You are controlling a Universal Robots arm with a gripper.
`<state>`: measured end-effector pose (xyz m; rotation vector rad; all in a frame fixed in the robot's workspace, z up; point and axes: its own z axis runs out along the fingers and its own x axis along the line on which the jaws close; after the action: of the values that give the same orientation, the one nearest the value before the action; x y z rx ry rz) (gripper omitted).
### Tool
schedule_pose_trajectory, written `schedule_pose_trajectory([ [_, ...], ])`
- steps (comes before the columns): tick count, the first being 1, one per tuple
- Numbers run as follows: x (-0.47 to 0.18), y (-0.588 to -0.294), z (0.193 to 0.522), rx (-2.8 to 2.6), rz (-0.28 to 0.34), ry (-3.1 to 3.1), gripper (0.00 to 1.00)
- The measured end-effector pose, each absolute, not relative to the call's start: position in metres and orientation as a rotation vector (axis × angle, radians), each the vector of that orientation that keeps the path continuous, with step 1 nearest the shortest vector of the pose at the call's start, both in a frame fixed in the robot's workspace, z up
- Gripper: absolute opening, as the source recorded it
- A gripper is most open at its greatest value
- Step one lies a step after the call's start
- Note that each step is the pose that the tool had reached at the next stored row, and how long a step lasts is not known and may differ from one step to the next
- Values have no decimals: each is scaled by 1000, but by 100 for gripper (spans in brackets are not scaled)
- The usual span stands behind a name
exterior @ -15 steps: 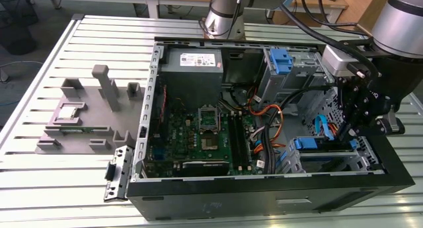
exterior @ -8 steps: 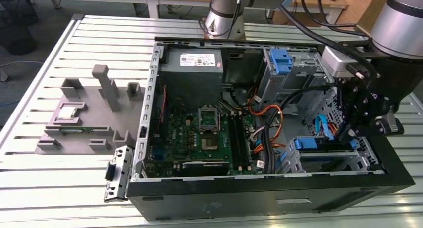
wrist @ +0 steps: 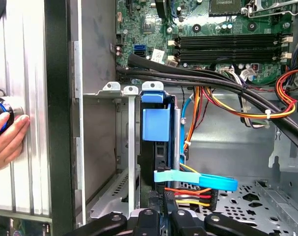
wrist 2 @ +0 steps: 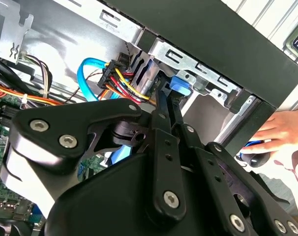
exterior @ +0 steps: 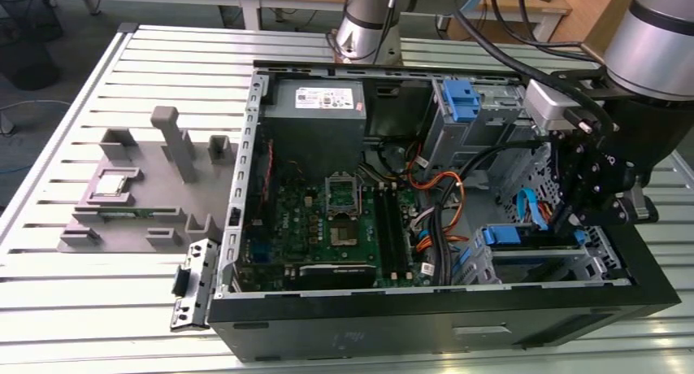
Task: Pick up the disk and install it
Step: 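Insert the second disk wire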
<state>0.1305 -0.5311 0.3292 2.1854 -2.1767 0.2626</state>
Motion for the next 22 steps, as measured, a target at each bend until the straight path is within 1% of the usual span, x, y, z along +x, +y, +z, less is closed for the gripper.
schedule_pose_trajectory([
  [8,130,-531,329,2185,262,-2177,17],
  [9,130,-531,329,2186,262,-2177,24],
  [18,130,-531,335,2187,259,-2179,24],
  [22,130,-531,335,2216,200,-2213,24],
])
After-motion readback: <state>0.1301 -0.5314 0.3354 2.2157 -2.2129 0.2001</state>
